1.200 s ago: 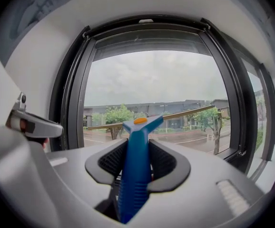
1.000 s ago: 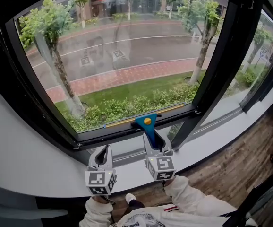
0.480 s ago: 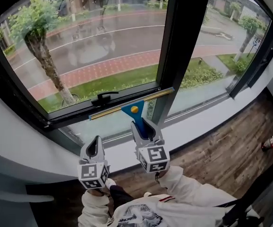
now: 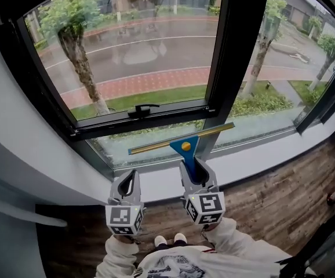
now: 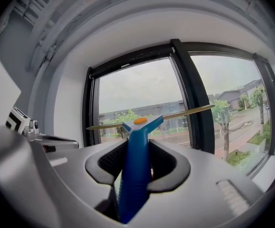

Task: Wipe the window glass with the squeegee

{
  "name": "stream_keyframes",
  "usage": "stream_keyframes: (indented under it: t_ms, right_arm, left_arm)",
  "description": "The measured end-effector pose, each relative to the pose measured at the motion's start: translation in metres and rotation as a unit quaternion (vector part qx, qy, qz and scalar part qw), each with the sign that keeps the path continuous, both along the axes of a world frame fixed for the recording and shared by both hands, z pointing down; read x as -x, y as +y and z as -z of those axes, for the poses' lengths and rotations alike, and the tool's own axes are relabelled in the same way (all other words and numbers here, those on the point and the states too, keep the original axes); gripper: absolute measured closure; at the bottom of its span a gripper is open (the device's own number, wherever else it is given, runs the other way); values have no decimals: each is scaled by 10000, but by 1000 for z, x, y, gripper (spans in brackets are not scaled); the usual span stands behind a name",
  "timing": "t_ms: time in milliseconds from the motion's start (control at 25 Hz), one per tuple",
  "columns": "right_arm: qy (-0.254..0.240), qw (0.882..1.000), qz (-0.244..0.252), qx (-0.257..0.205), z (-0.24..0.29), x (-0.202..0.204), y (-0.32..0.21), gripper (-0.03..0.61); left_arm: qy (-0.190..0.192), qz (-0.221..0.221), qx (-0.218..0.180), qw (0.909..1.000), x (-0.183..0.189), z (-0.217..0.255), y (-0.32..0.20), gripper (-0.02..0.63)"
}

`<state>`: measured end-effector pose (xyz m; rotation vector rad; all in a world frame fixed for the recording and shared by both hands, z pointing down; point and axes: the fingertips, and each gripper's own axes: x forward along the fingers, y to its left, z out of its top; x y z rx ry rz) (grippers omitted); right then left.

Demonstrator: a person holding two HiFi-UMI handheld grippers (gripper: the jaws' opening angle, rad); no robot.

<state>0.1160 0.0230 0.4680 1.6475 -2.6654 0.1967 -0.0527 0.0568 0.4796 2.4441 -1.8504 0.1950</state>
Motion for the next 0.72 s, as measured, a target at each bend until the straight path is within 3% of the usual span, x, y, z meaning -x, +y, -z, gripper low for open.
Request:
stream_keyframes:
  t_ms: [720]
  right_arm:
    - [12, 10000, -37, -41, 13, 24, 50, 440]
  left_arm:
    - [12, -59, -69, 10000, 26, 5, 47, 614]
